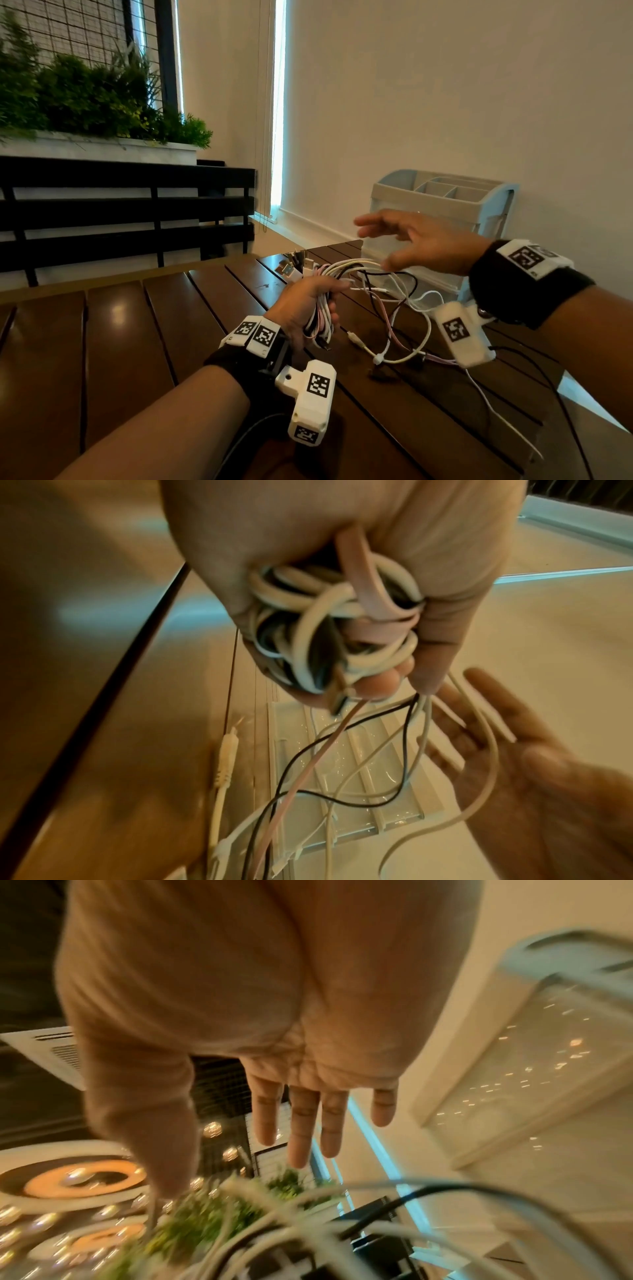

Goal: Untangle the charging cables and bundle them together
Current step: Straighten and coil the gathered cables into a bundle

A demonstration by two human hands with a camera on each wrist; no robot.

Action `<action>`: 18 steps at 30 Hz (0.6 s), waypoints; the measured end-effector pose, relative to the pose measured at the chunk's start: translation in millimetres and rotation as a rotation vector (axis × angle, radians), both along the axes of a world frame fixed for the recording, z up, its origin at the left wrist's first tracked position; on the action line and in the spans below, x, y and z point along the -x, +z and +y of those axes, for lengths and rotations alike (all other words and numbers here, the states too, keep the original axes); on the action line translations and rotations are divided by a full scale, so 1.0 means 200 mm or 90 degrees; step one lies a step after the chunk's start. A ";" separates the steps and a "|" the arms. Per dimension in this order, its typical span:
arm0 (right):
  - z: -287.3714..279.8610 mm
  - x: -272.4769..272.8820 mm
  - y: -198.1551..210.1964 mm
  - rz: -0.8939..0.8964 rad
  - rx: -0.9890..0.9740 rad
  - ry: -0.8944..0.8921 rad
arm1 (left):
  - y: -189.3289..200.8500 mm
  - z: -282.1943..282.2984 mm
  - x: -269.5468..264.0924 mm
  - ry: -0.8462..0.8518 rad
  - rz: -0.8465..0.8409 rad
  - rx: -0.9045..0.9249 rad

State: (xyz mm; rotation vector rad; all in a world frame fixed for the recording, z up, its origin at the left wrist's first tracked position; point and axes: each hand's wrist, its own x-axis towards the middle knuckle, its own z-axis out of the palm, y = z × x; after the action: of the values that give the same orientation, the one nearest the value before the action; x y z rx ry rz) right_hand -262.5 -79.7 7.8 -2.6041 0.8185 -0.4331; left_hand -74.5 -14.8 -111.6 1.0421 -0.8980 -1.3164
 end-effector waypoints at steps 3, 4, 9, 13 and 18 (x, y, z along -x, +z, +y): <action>0.05 -0.15 -0.05 0.165 0.062 0.054 | 0.01 0.01 0.01 -0.016 -0.011 0.016; 0.05 -0.19 -0.08 0.198 0.080 0.060 | 0.01 0.02 0.01 -0.020 -0.009 0.019; -0.04 -0.17 -0.12 0.150 -0.020 0.037 | 0.02 0.02 -0.01 -0.018 0.015 0.029; -0.04 -0.10 -0.18 0.000 -0.169 0.014 | 0.02 0.00 -0.03 -0.011 0.065 0.027; -0.03 -0.12 -0.27 -0.114 -0.365 -0.003 | 0.01 -0.01 -0.03 -0.018 0.101 0.016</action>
State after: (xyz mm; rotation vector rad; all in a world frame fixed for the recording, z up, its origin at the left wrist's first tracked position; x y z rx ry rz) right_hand -237.8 -84.7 -45.8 -2.0057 0.7533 -0.3615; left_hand -67.5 -16.1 -109.3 0.8940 -0.8096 -1.3867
